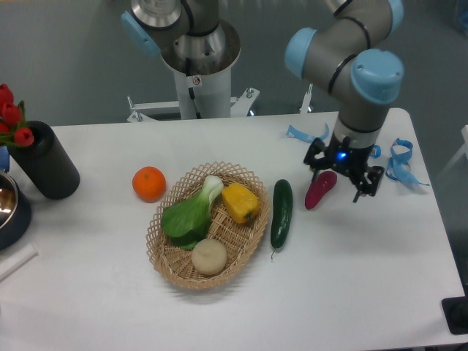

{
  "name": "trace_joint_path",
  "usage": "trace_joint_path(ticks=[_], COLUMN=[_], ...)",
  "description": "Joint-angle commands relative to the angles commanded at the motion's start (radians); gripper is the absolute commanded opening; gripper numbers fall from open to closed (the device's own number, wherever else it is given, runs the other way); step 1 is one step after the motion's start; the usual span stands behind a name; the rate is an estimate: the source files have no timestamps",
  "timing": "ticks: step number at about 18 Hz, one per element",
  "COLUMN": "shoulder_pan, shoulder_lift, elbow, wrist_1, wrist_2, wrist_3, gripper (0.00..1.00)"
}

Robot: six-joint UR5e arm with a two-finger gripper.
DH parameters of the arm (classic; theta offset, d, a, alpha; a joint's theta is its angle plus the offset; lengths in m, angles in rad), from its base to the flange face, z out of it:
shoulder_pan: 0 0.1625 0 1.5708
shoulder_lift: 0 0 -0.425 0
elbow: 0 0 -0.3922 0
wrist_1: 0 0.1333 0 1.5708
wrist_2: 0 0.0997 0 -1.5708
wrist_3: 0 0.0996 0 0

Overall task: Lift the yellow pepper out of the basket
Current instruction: 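Move the open gripper over the basket above the yellow pepper, then lower the gripper down onto the yellow pepper in the basket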

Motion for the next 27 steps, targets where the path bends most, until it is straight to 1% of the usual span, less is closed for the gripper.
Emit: trace_joint_path(ticks=[1,3,6,10,12,14,16,18,21,24,27], shoulder_pan=[-0.005,-0.021,-0.061,-0.104,-0.13,-0.155,-0.16,-0.17,-0.175,-0.175,-0.175], shoulder_lift=[0.014,0.034,0.038,0.055,0.065,0.083,0.089,0.098,0.094,0.085,0.083], elbow=[-0.011,-0.04,-0.055,-0.075,-0.075,-0.075,-0.075,-0.075,-0.089,-0.097,-0.1], wrist_1=[-0.003,-0.002,-0.005,-0.054,-0.054,-0.052,-0.052,-0.049,-0.046,-0.04,-0.04], wrist_2=[-0.005,-0.009,-0.011,-0.012,-0.021,-0.028,-0.026,-0.026,-0.022,-0.017,0.001], wrist_3=[-0.012,-0.084,-0.15,-0.221,-0.308,-0.424,-0.495,-0.52,-0.541,-0.697,-0.732], gripper=[1.0,1.0,1.0,1.0,1.0,1.0,1.0,1.0,1.0,1.0,1.0])
